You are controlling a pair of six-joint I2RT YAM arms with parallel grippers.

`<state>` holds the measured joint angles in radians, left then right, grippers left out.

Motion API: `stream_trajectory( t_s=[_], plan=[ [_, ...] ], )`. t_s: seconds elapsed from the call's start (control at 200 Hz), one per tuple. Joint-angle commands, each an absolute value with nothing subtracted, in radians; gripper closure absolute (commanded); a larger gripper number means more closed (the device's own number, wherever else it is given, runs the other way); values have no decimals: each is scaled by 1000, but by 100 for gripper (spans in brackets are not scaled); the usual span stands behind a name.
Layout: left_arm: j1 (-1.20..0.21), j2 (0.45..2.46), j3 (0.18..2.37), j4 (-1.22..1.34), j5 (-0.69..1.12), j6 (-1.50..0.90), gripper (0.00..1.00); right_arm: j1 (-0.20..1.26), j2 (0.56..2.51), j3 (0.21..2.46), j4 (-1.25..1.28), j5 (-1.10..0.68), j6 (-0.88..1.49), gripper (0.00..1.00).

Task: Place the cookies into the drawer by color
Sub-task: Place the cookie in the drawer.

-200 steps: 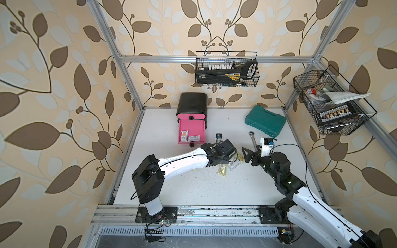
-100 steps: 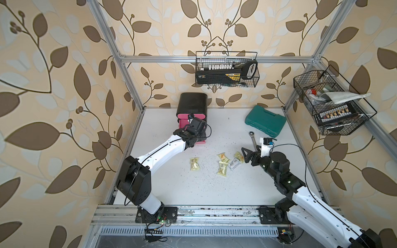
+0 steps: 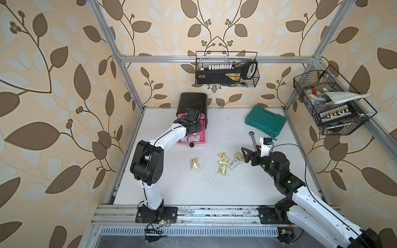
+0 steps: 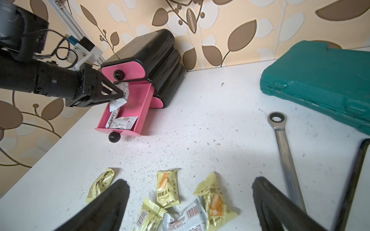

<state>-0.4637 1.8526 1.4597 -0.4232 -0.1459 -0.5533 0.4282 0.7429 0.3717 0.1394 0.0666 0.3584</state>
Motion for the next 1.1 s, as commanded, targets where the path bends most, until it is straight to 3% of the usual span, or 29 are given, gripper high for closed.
stream_trajectory(
  t_s=[0.0, 0.38, 0.79, 0.93, 1.095],
  plan=[
    [-453, 1902, 1526, -436, -103, -463, 70, 431, 749, 356, 159, 55, 364, 1],
    [-452, 1941, 1546, -437, -77, -413, 66, 432, 755, 357, 161, 52, 364, 1],
    [-464, 1737, 1448, -340, 97, -420, 59, 432, 760, 357, 163, 51, 364, 1],
    [-555, 1651, 1407, -343, 112, -390, 59, 432, 756, 357, 162, 52, 364, 1],
    [-760, 1597, 1343, -361, 64, -322, 58, 431, 740, 353, 159, 61, 363, 1]
  ],
)
